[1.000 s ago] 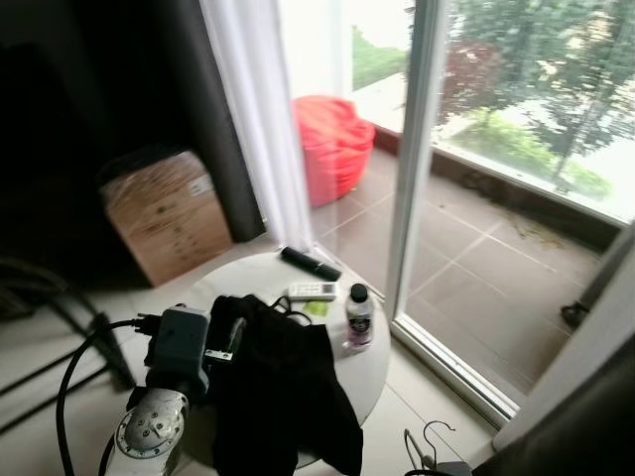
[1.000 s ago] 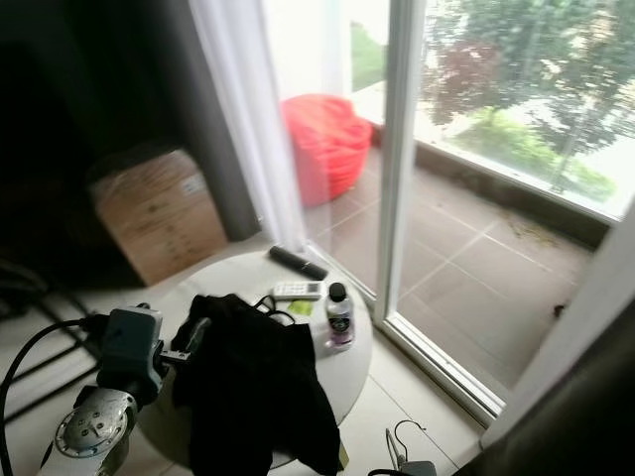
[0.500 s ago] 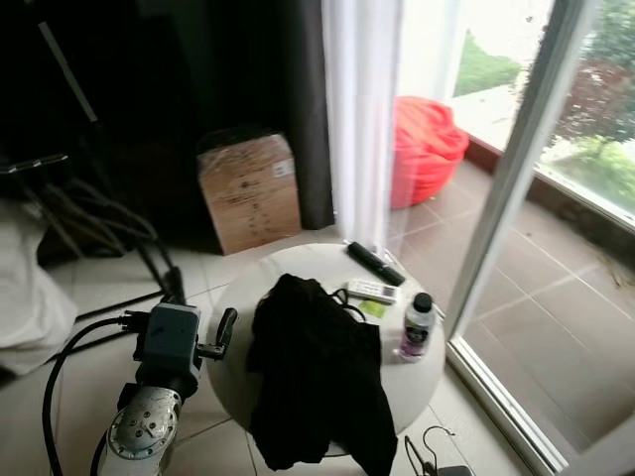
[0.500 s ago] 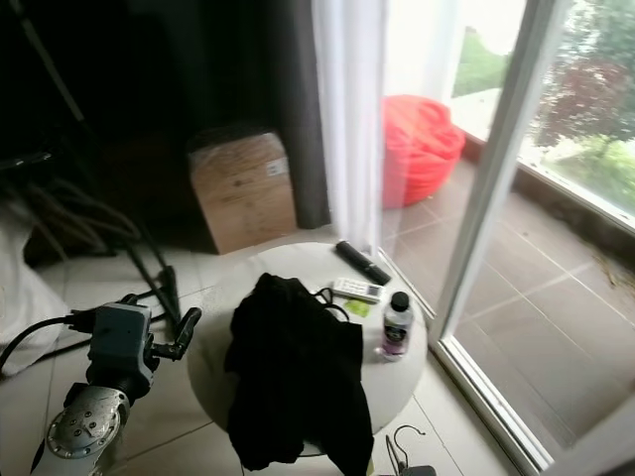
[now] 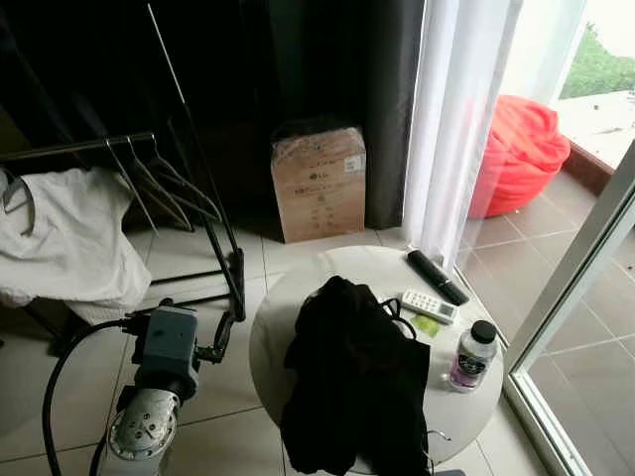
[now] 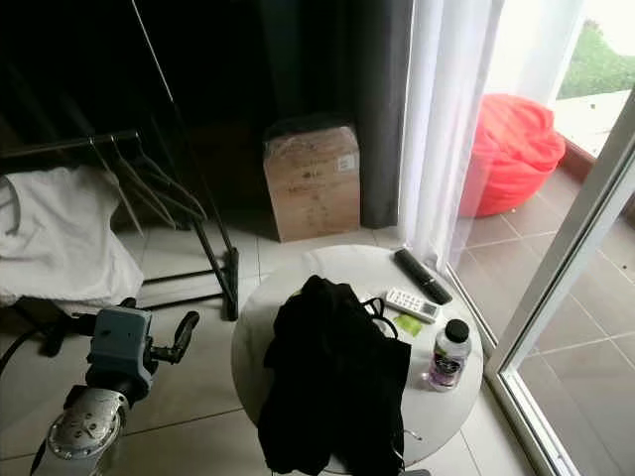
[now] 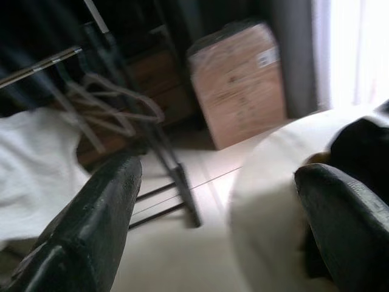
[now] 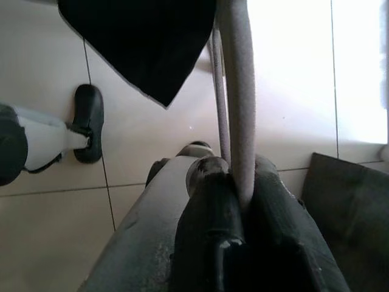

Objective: Hang hanger

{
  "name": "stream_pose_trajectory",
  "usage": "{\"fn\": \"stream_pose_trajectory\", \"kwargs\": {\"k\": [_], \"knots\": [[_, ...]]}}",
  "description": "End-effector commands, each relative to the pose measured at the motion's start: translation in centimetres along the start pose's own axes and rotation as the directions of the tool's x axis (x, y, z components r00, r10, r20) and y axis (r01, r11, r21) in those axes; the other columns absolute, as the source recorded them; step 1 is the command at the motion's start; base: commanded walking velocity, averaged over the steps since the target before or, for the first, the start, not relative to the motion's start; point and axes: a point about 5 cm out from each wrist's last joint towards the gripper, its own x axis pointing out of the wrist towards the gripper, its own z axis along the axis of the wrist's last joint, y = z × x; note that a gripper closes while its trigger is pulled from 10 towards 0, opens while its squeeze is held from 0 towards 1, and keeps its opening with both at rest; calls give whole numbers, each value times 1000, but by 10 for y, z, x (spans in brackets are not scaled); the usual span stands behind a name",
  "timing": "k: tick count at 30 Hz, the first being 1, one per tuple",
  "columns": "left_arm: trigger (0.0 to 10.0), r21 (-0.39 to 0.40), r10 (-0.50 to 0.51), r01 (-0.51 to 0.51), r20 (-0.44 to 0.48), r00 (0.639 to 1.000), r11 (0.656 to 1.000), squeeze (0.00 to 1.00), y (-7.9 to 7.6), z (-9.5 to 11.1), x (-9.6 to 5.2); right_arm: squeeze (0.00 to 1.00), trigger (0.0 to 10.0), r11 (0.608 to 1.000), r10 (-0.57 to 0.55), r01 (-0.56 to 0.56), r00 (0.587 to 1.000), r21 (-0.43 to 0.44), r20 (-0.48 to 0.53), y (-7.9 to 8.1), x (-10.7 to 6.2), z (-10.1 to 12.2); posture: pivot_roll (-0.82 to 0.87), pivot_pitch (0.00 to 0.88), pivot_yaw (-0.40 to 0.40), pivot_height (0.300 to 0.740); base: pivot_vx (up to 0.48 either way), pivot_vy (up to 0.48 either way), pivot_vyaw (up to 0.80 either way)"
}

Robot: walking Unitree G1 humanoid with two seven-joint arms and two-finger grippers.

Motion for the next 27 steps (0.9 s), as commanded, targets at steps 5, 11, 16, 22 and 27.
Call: {"fn": "stream_pose_trajectory", "kwargs": {"k": [5, 11, 16, 22, 27], "knots": [[10000, 31, 6, -5, -12, 1000, 999, 0, 4, -2, -1, 0, 10000, 998, 58, -57, 998, 15, -36, 18, 0, -9, -72, 56, 66, 740, 0, 480, 0], [10000, 32, 0, 0, -12, 1000, 999, 0, 3, -3, 0, 0, 10000, 998, 55, -55, 997, 4, -46, 18, 0, -9, -72, 53, 67, 740, 0, 466, 0], [10000, 34, -6, 7, -13, 1000, 999, 0, 3, -3, 0, 0, 10000, 998, 55, -56, 997, -10, -57, 18, 0, -10, -74, 54, 68, 740, 0, 436, 0], [10000, 37, -12, 13, -12, 1000, 999, 0, 2, -2, 1, 0, 10000, 997, 61, -64, 995, -42, -79, 18, 0, -10, -77, 55, 68, 740, 0, 434, 0], [10000, 35, -13, 14, -12, 1000, 999, 0, 2, -2, 2, 0, 10000, 994, 69, -76, 994, -76, -82, 18, 0, -9, -78, 58, 67, 740, 0, 434, 0]]}}
